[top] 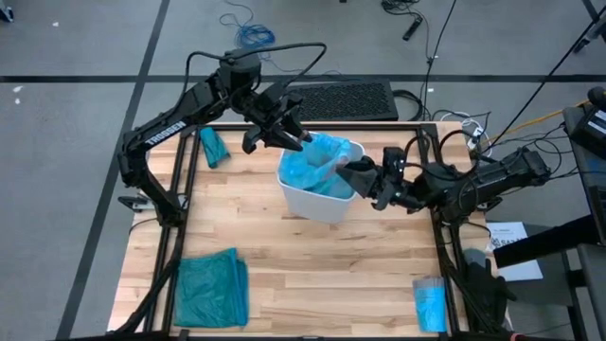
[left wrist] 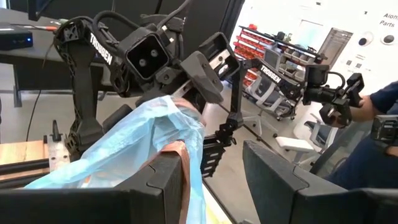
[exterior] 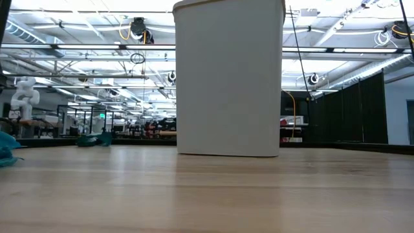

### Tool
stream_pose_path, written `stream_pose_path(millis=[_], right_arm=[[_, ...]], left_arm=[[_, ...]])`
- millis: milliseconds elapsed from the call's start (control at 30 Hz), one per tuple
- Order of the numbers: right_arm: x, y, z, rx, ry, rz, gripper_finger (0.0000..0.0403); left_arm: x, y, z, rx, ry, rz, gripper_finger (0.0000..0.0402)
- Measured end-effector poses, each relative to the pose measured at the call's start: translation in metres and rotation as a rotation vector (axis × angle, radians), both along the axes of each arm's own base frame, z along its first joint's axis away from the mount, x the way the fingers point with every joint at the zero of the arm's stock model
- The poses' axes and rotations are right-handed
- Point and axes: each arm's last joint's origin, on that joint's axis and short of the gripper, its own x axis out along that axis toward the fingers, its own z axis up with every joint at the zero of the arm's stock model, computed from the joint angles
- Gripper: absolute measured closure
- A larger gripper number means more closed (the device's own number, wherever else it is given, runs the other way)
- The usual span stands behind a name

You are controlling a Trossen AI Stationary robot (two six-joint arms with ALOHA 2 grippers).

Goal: Place trash/remove bag and relplace
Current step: Remove the blue trash bag from the white trash bin

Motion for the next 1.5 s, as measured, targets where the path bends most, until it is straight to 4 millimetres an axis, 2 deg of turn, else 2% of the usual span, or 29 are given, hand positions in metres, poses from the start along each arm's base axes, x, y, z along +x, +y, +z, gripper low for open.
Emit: stream_pose_path(millis=[200, 433, 533, 600, 667, 700, 800, 867, 1033, 1500], right_arm=[[-0.001, 0.000, 0.003, -0.026, -0.027, -0.007, 0.0313], [-0.005, 0.007, 0.006, -0.082, -0.047, -0.002, 0.0395], [-0.010, 0.012, 0.006, -0.102, -0.007, 0.021, 0.0401], [-0.014, 0.011, -0.003, 0.002, 0.120, -0.053, 0.0402], [-0.013, 0.009, -0.006, 0.030, 0.141, -0.081, 0.0402], [-0.012, 0.010, -0.001, -0.024, 0.081, -0.042, 0.0402], [-0.022, 0.015, 0.026, -0.241, -0.257, 0.053, 0.0403], [-0.031, 0.013, 0.034, -0.284, -0.319, 0.026, 0.0403], [-0.022, 0.005, 0.023, -0.207, -0.158, -0.006, 0.0403], [-0.017, 0.000, 0.021, -0.194, -0.159, 0.039, 0.0403]], left_arm=[[0.000, 0.000, 0.000, 0.000, 0.002, 0.000, 0.0247], [0.000, 0.000, -0.001, 0.017, -0.008, -0.002, 0.0247], [0.000, 0.000, -0.001, 0.018, -0.009, -0.003, 0.0247], [0.000, 0.000, -0.001, 0.018, -0.009, -0.002, 0.0247], [0.000, 0.000, -0.001, 0.018, -0.009, -0.003, 0.0247], [0.000, 0.000, -0.001, 0.018, -0.009, -0.003, 0.0247], [0.000, 0.000, -0.001, 0.019, -0.009, -0.003, 0.0247], [0.000, 0.000, -0.001, 0.018, -0.009, -0.003, 0.0247], [0.000, 0.000, -0.001, 0.019, -0.009, -0.003, 0.0247], [0.000, 0.000, -0.001, 0.018, -0.008, -0.003, 0.0247]])
